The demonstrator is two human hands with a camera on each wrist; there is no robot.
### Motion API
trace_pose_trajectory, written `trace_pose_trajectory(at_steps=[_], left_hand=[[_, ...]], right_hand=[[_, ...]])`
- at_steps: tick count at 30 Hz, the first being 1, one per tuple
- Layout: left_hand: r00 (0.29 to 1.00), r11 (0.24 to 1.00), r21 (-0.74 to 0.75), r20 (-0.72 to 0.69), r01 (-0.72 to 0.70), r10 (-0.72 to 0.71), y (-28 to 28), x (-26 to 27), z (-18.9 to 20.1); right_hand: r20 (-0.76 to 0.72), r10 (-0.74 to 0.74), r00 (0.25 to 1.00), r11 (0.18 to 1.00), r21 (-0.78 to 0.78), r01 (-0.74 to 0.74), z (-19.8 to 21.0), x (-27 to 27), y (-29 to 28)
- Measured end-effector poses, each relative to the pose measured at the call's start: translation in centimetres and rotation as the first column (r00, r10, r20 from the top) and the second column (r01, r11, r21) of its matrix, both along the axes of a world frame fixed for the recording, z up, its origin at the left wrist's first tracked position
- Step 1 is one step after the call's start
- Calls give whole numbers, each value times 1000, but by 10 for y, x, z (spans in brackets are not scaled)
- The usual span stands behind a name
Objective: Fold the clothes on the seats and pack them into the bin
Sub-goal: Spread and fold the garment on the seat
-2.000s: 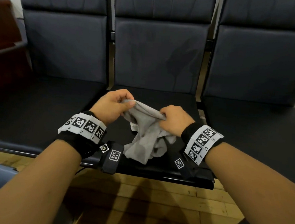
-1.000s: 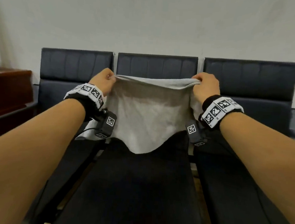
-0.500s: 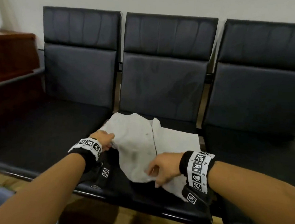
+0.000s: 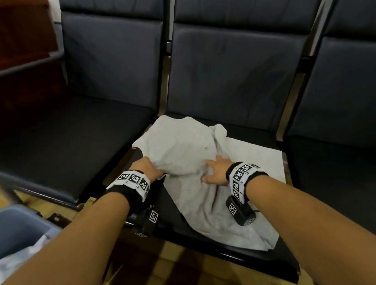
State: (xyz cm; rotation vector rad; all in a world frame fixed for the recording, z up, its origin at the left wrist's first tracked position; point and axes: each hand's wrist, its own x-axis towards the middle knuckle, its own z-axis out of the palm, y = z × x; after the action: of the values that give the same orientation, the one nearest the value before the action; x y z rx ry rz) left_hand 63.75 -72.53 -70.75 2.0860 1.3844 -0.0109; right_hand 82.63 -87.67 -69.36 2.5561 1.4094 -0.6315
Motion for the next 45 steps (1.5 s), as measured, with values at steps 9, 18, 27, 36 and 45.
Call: trace_pose_trajectory(at_steps=[9, 18, 27, 36, 45], left_hand=[[993, 997, 65, 113, -48, 40, 26, 7, -3], [998, 998, 55, 62, -27, 24, 21, -7, -1], [970, 984, -39, 160, -176, 180, 38, -12, -10], [982, 989, -73, 132, -127, 135, 52, 0, -18], [876, 951, -272, 409, -148, 253, 53, -9, 6]], right_hand=[[76, -56, 996, 967, -243, 73, 22, -64, -55], [26, -239, 971, 948, 221, 227, 55, -2, 4], [-108, -456, 883, 846, 255, 468, 31, 49, 52], [-221, -453, 864, 840, 218, 497, 14, 65, 58], [-663, -269, 699, 540, 497, 679, 45, 68, 0]])
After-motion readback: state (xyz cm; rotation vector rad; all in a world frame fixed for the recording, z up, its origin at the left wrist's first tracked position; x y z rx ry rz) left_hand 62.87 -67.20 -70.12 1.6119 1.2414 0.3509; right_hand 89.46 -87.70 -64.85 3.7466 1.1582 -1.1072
